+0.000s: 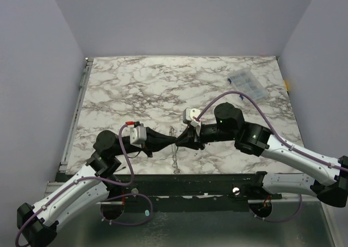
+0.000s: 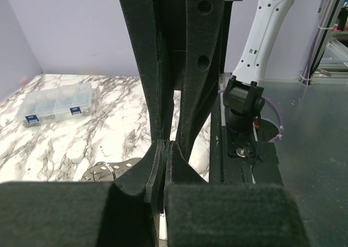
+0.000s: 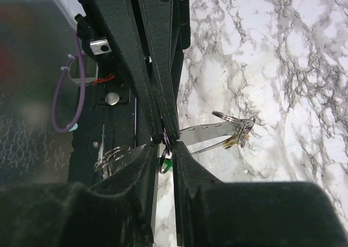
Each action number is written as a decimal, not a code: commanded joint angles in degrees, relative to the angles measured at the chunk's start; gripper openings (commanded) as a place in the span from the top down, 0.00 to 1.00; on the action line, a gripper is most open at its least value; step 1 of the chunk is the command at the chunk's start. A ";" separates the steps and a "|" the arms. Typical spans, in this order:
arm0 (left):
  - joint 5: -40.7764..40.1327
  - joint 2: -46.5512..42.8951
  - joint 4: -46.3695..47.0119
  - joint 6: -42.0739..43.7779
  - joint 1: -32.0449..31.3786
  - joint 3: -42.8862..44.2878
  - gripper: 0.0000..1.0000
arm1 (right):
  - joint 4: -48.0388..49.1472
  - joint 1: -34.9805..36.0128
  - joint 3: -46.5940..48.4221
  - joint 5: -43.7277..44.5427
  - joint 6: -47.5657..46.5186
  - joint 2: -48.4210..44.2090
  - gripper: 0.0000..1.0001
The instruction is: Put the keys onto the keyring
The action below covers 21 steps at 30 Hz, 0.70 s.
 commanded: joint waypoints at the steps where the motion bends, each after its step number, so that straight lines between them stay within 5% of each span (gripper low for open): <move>1: 0.46 -0.24 2.16 -0.18 0.15 0.17 1.00 | 1.16 0.46 1.59 -0.93 0.03 0.58 0.82; 6: 0.64 -0.27 2.16 -0.29 0.15 0.17 1.00 | 1.09 0.44 1.56 -0.11 0.03 0.60 0.99; 16: 1.33 -0.47 2.13 -0.24 0.16 -0.10 0.99 | -0.51 0.45 1.65 0.22 -1.56 -0.92 0.99; 21: 1.81 -0.13 1.83 0.05 0.19 -0.11 0.73 | -5.71 0.44 3.26 2.08 -3.03 -1.07 0.99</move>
